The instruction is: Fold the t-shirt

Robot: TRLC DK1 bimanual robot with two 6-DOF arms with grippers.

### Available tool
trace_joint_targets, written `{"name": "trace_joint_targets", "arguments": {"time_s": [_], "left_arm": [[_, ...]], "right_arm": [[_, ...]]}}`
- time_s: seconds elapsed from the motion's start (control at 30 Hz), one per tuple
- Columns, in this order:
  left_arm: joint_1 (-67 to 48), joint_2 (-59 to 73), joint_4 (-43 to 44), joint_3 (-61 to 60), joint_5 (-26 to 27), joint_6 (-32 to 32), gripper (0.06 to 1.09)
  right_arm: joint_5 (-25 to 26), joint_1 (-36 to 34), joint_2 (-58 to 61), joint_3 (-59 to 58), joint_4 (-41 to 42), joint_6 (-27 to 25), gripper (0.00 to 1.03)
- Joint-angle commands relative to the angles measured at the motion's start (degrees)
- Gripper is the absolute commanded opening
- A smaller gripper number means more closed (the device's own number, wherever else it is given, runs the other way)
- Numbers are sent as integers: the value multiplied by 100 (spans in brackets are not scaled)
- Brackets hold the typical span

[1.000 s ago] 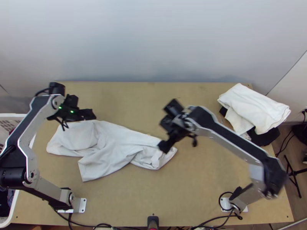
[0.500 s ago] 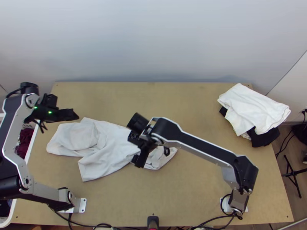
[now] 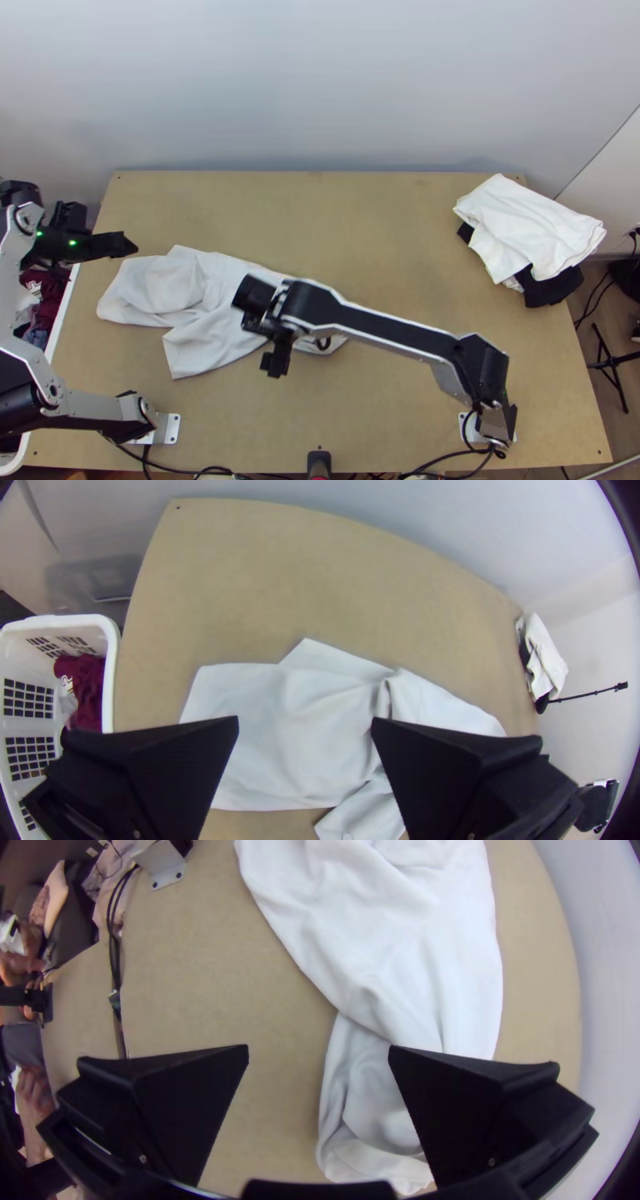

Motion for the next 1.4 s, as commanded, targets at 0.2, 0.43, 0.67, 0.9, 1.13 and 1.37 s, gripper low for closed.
{"name": "trace_joint_targets", "arguments": {"time_s": [0.2,0.43,0.67,0.9,1.13,1.37], "left_arm": [[769,-50,-56,-107,5,436,102],[795,-41,-20,-204,31,515,102],[813,12,-3,-204,48,532,102],[910,29,-3,-204,48,647,102],[1050,82,-3,-257,92,752,102],[1173,144,-3,-292,136,857,102]], "right_arm": [[932,561,238,-24,525,-247,96],[1266,561,309,-191,806,-431,93],[1459,561,353,-498,1166,-545,92],[1705,544,520,-551,1509,-598,85],[1740,509,528,-604,1975,-818,50],[1758,500,564,-656,2274,-1152,16]]}}
